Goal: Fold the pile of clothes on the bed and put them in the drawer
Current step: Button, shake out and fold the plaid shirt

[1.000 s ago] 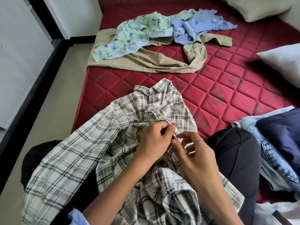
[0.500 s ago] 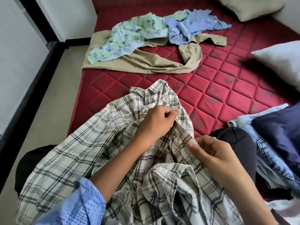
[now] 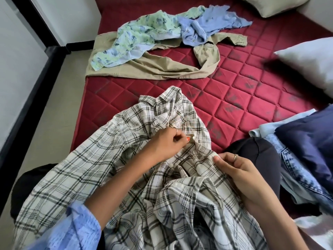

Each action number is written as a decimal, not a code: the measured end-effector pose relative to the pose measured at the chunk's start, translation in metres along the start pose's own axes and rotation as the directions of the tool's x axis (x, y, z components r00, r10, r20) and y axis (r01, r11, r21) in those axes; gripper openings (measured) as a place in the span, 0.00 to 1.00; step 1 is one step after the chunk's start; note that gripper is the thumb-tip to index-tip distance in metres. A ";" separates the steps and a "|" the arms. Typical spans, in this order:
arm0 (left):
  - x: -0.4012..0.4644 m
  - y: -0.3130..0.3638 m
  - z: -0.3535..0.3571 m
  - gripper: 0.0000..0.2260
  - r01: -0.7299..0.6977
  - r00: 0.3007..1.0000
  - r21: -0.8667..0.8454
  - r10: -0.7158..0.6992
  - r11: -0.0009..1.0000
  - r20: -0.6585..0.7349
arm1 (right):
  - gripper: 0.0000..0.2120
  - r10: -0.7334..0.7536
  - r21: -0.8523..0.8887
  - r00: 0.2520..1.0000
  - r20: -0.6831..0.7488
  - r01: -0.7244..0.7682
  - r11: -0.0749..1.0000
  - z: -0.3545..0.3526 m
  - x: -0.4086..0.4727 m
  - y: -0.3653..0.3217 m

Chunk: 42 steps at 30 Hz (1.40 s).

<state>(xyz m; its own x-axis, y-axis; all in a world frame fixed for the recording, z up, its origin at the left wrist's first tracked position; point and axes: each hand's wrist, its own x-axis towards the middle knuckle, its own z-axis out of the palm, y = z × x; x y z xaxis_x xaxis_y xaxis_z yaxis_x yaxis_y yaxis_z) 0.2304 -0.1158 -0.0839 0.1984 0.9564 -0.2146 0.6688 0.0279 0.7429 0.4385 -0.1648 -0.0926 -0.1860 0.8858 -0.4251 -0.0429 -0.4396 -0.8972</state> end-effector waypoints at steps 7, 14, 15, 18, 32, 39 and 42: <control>-0.045 -0.016 0.006 0.09 -0.110 0.991 0.135 0.119 0.985 -0.061 | 0.18 0.026 0.018 0.999 -0.020 -0.026 0.999 0.000 0.000 0.003; -0.051 -0.038 0.010 0.16 -0.111 0.993 0.336 0.118 0.935 0.000 | 0.07 0.064 0.063 0.997 0.032 -0.066 0.996 0.002 -0.001 0.003; -0.051 -0.038 0.011 0.16 -0.117 0.993 0.343 0.122 0.932 0.008 | 0.07 0.064 0.061 0.997 0.035 -0.066 0.996 0.001 -0.001 0.002; -0.052 -0.038 0.011 0.15 -0.130 0.991 0.356 0.127 0.925 0.033 | 0.06 0.065 0.054 0.997 0.043 -0.067 0.996 0.001 -0.004 0.001; -0.065 -0.033 0.002 0.09 -0.144 0.986 0.369 0.163 0.918 -0.021 | 0.31 0.025 -0.093 0.993 0.111 -0.015 0.996 0.004 -0.012 -0.006; -0.081 -0.010 -0.014 0.04 -0.195 0.966 0.207 0.224 0.959 -0.128 | 0.23 0.008 -0.119 0.987 0.160 0.011 0.993 0.011 -0.018 -0.025; -0.086 0.008 -0.023 0.03 -0.196 0.956 0.094 0.212 0.976 -0.201 | 0.12 0.025 0.033 0.988 0.150 -0.030 0.999 0.018 -0.023 -0.043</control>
<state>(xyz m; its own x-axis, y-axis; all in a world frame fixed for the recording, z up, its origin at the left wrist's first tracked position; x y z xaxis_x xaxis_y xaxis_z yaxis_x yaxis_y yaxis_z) 0.2017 -0.1906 -0.0450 0.1873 0.9791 0.0795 0.6815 -0.1877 0.7073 0.4268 -0.1685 -0.0423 -0.3323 0.8422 -0.4246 -0.0700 -0.4709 -0.8794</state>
